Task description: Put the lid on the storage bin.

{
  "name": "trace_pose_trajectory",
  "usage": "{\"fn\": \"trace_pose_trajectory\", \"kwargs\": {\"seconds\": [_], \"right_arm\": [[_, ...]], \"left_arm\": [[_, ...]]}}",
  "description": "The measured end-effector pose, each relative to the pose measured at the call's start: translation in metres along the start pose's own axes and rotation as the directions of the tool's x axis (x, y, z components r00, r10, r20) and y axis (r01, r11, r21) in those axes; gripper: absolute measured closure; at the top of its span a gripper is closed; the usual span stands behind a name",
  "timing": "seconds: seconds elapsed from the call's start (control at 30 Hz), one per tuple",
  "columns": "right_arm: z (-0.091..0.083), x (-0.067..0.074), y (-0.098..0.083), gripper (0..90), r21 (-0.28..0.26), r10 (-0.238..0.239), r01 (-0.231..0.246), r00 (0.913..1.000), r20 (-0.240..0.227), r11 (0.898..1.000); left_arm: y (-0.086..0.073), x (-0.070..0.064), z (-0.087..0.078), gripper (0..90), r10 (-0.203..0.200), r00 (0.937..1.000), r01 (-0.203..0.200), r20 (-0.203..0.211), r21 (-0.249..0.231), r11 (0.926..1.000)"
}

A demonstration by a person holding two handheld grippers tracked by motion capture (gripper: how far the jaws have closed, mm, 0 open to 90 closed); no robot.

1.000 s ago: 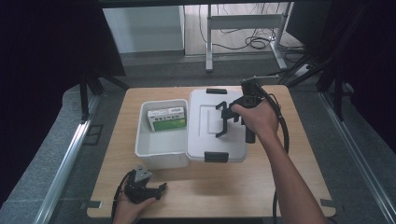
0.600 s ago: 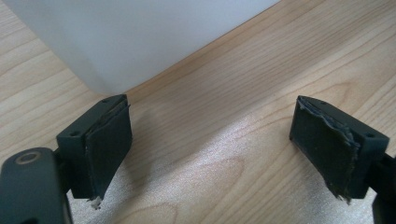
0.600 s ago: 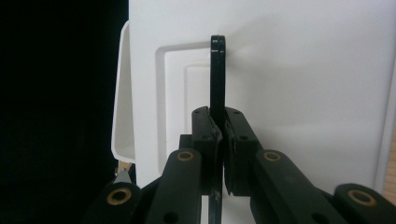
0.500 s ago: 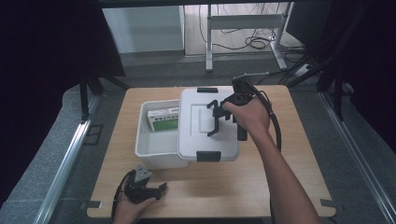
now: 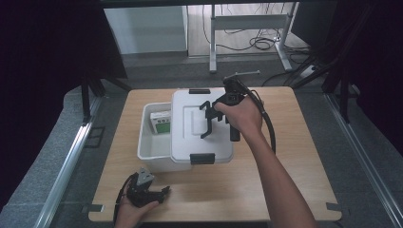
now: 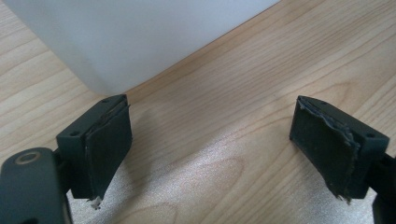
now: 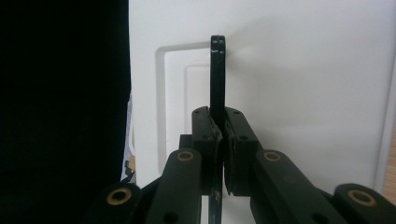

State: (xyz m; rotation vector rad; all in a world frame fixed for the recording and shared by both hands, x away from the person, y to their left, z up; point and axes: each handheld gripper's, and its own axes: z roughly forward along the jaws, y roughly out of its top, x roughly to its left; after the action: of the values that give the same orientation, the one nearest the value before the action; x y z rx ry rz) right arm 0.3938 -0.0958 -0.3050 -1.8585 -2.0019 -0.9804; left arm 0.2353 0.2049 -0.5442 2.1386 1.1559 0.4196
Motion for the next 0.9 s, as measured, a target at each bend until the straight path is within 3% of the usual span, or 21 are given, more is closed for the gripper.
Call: {"fn": "trace_pose_trajectory", "kwargs": {"seconds": [0.27,0.9], "right_arm": [[0.009,0.013,0.003,84.3,0.022,-0.011,0.011,0.9999,-0.005,1.000],[0.024,0.028,0.005,84.2,0.044,-0.016,0.018,0.9996,-0.025,0.999]], "left_arm": [[0.000,0.000,0.000,12.8,0.000,1.0000,0.000,0.001,0.000,1.0000],[0.000,0.000,0.000,12.6,-0.002,1.0000,0.002,0.002,-0.001,1.0000]]}}
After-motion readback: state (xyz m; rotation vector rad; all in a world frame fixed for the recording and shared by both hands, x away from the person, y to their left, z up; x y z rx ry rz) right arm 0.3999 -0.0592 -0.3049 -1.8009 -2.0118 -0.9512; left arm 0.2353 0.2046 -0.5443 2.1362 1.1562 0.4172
